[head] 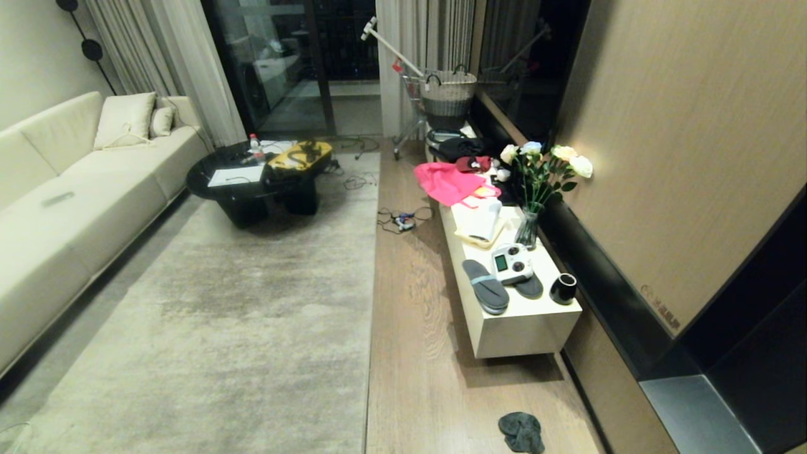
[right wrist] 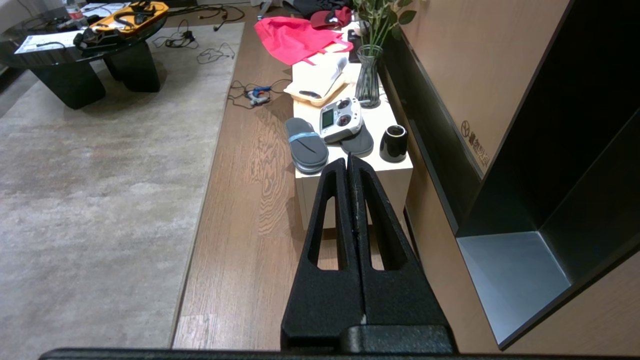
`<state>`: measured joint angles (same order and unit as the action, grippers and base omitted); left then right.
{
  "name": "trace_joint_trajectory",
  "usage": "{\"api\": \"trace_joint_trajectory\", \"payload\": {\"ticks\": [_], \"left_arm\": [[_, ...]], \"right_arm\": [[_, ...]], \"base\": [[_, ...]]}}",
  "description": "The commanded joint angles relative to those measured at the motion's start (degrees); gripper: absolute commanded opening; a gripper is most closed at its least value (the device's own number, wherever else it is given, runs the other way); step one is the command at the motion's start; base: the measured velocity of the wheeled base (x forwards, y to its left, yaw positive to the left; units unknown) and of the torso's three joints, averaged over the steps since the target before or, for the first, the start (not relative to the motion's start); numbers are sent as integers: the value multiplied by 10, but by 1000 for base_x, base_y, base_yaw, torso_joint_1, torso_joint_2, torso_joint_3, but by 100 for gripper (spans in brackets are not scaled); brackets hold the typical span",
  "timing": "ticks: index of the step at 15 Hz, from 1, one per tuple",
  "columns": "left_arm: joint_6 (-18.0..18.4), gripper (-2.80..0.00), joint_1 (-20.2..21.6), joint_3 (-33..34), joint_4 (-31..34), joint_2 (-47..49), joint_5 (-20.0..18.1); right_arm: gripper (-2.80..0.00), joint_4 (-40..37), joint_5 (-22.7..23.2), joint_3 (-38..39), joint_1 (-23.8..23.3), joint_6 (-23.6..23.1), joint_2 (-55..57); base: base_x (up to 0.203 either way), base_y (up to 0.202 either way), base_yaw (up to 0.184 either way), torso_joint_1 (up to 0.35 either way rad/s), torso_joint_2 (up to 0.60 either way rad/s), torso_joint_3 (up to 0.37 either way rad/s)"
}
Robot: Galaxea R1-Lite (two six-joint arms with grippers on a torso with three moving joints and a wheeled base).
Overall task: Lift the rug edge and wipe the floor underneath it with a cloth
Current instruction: Pick up the rag
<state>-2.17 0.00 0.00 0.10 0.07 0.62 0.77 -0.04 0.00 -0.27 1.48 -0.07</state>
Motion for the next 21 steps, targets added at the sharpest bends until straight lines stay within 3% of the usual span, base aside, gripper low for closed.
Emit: {"api": "trace_joint_trajectory", "payload": {"ticks": [1, 21], "left_arm": [[0, -280, 0, 0, 0, 0, 0], [0, -280, 0, 0, 0, 0, 0]], "right_arm": [[-280, 0, 0, 0, 0, 0, 1], [-280, 0, 0, 0, 0, 0, 1]], "base": [[0, 0, 0, 0, 0, 0], [0, 0, 0, 0, 0, 0]]}}
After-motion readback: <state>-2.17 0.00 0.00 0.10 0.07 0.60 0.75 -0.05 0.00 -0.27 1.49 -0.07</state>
